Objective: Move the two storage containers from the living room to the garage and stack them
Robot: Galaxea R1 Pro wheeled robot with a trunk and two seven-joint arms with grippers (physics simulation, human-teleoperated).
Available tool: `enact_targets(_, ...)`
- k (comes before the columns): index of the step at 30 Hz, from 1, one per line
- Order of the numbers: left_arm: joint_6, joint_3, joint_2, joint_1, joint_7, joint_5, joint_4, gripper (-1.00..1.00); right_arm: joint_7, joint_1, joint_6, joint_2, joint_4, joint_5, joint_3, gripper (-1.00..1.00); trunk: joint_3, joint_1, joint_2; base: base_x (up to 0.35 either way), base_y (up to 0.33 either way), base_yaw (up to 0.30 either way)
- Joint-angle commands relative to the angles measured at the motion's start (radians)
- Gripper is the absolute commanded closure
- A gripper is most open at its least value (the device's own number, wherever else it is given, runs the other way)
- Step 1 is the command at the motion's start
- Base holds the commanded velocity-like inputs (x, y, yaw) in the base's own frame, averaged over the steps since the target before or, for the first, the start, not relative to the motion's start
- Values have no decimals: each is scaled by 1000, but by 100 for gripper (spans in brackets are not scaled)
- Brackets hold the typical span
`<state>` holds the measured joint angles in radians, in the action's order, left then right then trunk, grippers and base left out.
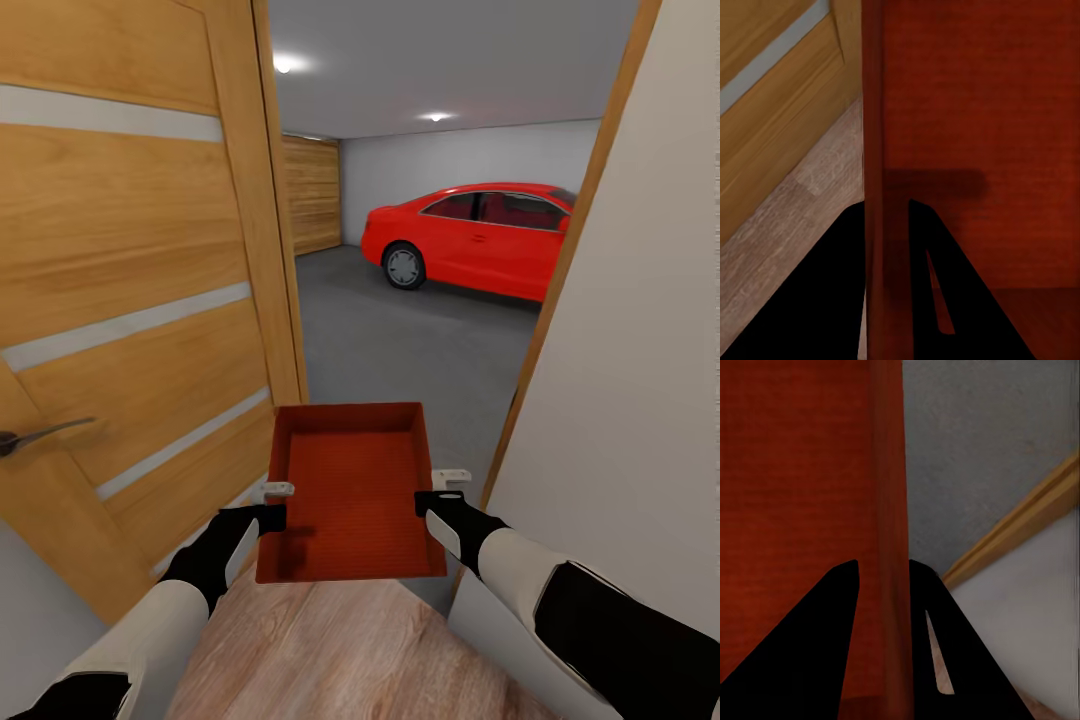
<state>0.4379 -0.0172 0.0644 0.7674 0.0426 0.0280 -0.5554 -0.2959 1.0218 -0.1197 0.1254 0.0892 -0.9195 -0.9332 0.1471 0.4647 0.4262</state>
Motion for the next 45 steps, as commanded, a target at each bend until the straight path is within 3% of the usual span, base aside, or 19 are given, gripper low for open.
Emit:
enact_targets(1, 5, 5, -1, 0, 10, 18, 0, 100, -3, 1, 35, -10, 6, 7, 1, 100, 2, 1, 2, 121, 108, -243)
enact_targets(8, 5, 5, -1, 0, 10, 18, 0, 100, -3, 1, 35, -10, 6, 6, 1, 100, 2, 1, 2, 109, 99, -219)
enact_targets(24, 5, 5, -1, 0, 5, 18, 0, 100, -4, 1, 35, -10, 6, 7, 1, 100, 2, 1, 2, 163, 144, -23)
enact_targets(37, 5, 5, -1, 0, 6, 18, -1, 100, -3, 1, 35, -9, 6, 7, 1, 100, 2, 1, 2, 86, 65, -224)
enact_targets(45, 5, 5, -1, 0, 5, 18, 0, 100, -3, 1, 35, -9, 6, 7, 1, 100, 2, 1, 2, 158, 123, -49)
